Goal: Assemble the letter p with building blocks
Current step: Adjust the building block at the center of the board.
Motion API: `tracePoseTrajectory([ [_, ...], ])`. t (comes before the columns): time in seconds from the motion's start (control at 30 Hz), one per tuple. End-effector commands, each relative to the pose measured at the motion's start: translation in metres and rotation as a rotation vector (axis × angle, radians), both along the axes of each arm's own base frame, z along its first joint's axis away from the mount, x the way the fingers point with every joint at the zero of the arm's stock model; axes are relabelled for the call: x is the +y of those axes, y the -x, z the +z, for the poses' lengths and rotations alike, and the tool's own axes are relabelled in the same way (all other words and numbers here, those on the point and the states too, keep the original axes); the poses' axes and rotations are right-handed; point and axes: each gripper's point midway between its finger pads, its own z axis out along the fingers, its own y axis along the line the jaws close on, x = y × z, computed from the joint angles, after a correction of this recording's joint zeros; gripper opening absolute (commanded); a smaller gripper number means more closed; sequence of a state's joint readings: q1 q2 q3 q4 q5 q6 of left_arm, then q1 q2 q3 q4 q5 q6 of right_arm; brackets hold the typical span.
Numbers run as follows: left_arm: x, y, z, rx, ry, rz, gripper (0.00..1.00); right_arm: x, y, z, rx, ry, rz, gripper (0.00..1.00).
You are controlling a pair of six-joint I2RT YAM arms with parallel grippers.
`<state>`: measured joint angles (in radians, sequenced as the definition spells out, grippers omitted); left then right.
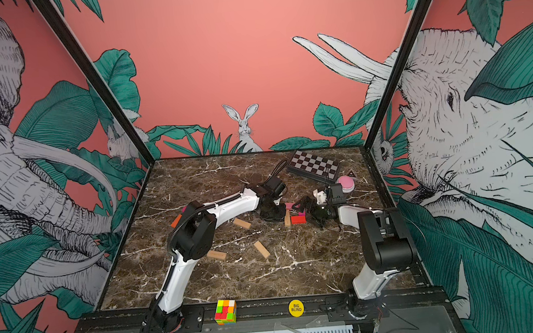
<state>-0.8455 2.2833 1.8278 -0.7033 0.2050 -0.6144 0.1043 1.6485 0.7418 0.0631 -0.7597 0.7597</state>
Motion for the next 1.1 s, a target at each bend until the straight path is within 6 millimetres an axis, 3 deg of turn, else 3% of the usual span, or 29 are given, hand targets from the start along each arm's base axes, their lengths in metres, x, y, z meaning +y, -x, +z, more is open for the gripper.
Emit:
tracePoseTrajectory([
  [0.0, -0.004, -0.003, 0.005, -0.009, 0.002, 0.015, 0.27, 0.000, 0.004, -0.010, 0.041, 0.012, -0.002, 0.99],
  [0.57, -0.006, -0.008, 0.005, -0.019, -0.008, 0.016, 0.27, 0.000, 0.006, -0.013, 0.050, 0.016, -0.003, 0.98],
  [1.07, 0.010, 0.003, 0.006, -0.008, -0.033, 0.039, 0.26, -0.003, 0.005, -0.014, 0.056, 0.033, -0.006, 0.99],
])
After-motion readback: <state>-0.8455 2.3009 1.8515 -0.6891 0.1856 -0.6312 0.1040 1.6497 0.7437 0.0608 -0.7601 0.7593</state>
